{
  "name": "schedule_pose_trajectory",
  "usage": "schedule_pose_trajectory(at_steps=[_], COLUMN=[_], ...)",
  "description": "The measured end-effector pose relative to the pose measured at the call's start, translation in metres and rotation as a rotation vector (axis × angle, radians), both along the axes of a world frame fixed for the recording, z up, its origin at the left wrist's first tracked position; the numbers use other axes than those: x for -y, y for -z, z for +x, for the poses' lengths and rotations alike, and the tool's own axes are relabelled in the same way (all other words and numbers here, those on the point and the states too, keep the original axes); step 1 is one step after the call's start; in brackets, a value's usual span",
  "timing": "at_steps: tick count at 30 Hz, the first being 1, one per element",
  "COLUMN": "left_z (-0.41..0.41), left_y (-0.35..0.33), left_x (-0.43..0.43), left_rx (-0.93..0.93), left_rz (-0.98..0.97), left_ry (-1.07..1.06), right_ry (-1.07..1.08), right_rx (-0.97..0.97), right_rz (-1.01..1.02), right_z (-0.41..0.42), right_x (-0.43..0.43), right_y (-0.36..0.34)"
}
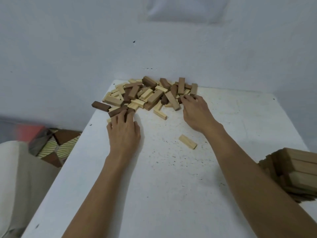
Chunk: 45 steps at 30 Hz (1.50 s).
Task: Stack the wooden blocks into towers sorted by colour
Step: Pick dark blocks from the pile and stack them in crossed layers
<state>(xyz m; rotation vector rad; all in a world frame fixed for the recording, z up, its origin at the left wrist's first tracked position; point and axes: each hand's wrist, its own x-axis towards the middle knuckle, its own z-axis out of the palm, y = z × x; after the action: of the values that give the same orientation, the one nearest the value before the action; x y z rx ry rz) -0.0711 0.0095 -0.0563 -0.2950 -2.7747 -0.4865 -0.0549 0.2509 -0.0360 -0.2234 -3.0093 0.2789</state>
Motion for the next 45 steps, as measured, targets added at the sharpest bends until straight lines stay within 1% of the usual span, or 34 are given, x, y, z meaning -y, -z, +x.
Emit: schedule_pose_trajectory(at_steps=[5,8,12,15,19,26,31,38,42,45], left_z=[-0.003,0.001,0.005,0.012,0.026,0.054,0.074,0.101,0.113,0.12], left_y=[0.005,0.0,-0.005,-0.01,-0.015,-0.015,-0.013,-0.014,-0.014,-0.015], left_x=[-0.001,-0.005,-0.007,-0.007,-0.009,-0.011,-0.013,-0.019,-0.021,-0.024], left_rx=[-0.031,0.0,0.052,0.06,0.092,0.168,0.194,0.244,0.266,0.267], left_rz=[0.016,0.032,0.064,0.089,0.098,0.173,0.187,0.265,0.249,0.211], left_ry=[0.011,0.032,0.107,0.178,0.241,0.303,0.298,0.37,0.428,0.476], right_ry=[0.05,0.08,0.135,0.171,0.209,0.301,0.36,0.338,0.306,0.271], right_rx=[-0.119,-0.151,-0.165,-0.139,-0.125,-0.21,-0.219,-0.214,-0.189,-0.184], right_rz=[0.093,0.059,0.04,-0.015,0.016,-0.101,-0.202,-0.393,-0.384,-0.42], right_z=[-0.002,0.005,0.017,0.027,0.044,0.089,0.119,0.145,0.152,0.155], right_x=[0.0,0.001,0.002,0.004,0.007,0.019,0.025,0.047,0.059,0.063], right_y=[0.005,0.005,0.002,-0.004,-0.008,-0.002,0.0,-0.004,-0.007,-0.008])
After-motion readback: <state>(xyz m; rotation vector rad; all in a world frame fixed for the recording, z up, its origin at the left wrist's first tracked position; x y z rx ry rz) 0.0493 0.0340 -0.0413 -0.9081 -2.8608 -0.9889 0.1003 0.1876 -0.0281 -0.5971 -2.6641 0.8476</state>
